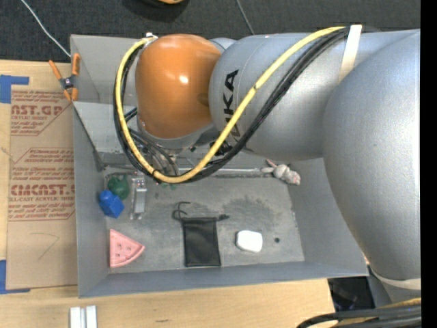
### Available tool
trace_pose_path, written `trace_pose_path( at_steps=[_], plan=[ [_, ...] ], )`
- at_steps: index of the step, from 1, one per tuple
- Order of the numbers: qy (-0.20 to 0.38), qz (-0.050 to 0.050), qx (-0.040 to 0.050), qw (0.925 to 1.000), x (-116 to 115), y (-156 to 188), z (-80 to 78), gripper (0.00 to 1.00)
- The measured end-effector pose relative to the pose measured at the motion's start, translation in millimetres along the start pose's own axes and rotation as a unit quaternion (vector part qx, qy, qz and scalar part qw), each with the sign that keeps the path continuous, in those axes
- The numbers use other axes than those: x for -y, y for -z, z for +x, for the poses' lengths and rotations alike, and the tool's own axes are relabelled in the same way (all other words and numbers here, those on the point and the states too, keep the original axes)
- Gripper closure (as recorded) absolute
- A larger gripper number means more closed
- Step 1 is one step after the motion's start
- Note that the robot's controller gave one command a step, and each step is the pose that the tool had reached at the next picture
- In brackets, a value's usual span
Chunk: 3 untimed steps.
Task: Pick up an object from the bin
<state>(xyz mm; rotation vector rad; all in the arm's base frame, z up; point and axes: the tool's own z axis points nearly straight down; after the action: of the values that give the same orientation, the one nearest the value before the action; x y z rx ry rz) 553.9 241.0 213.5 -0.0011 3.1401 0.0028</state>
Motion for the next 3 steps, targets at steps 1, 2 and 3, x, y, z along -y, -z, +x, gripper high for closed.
trace_pose_path(
  at_steps=[1, 2, 3],
  plan=[
    [0.101, 0.0, -0.0012, 0.9949, 4.4, -74.2, -4.2, 0.0],
    [0.294, -0.001, 0.0, 0.9557, 2.9, -128.3, -4.9, 0.0],
    [0.371, -0.002, -0.0004, 0.9287, -4.7, -141.4, 2.1, 1.0]
  ],
)
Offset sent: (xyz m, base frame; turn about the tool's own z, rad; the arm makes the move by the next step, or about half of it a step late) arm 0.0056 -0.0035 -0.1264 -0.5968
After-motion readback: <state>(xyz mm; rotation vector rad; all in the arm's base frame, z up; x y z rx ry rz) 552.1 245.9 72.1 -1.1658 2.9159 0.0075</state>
